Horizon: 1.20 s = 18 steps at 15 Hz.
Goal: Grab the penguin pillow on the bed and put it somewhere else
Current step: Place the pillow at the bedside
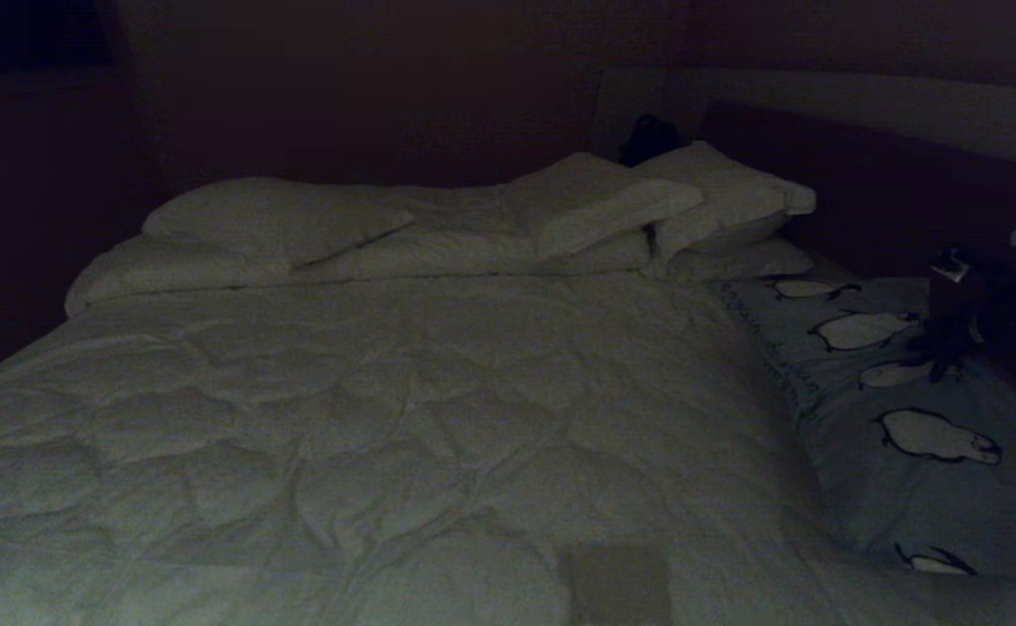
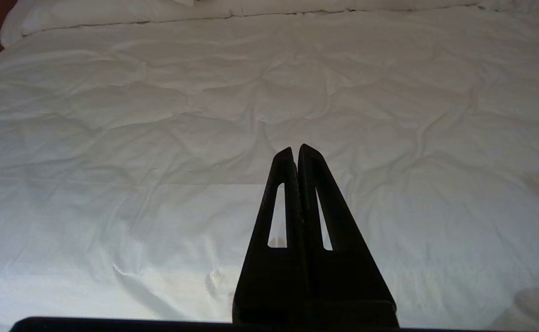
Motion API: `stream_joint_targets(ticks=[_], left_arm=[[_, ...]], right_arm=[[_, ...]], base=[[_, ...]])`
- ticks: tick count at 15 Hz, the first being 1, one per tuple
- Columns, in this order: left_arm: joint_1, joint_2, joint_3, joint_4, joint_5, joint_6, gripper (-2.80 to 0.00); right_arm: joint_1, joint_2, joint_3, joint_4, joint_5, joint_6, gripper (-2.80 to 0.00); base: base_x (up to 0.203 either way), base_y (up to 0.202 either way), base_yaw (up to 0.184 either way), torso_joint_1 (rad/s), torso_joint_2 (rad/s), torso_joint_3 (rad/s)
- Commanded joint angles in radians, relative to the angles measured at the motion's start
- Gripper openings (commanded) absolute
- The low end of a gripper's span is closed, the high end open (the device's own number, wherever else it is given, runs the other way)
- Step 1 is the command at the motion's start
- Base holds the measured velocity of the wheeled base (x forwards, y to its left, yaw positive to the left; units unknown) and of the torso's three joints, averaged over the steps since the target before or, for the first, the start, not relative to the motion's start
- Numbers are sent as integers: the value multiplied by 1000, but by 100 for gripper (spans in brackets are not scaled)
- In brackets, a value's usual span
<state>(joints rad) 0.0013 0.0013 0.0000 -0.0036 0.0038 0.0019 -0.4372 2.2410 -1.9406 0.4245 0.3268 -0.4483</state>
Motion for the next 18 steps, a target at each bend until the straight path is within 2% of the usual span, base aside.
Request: stream_joint_targets(ticks=[1,4,7,9,15,18], left_arm=[[0,0,0,1,1,0,-280],[0,0,0,1,1,0,-280],[0,0,0,1,1,0,-280],[0,0,0,-1,1,0,-280],[0,0,0,0,1,0,-280],[0,0,0,0,1,0,-280]], right_arm=[[0,14,0,-10,9,-15,-280],[-3,25,0,-13,14,-71,-280],[-20,34,0,-13,70,-152,-280],[-23,42,0,-15,76,-201,-280],[-24,80,0,-63,77,-205,-280],[-28,99,0,-117,70,-178,-280]], base=[[0,0,0,0,0,0],[0,0,0,0,0,0],[0,0,0,0,0,0],[0,0,0,0,0,0],[0,0,0,0,0,0],[0,0,0,0,0,0]])
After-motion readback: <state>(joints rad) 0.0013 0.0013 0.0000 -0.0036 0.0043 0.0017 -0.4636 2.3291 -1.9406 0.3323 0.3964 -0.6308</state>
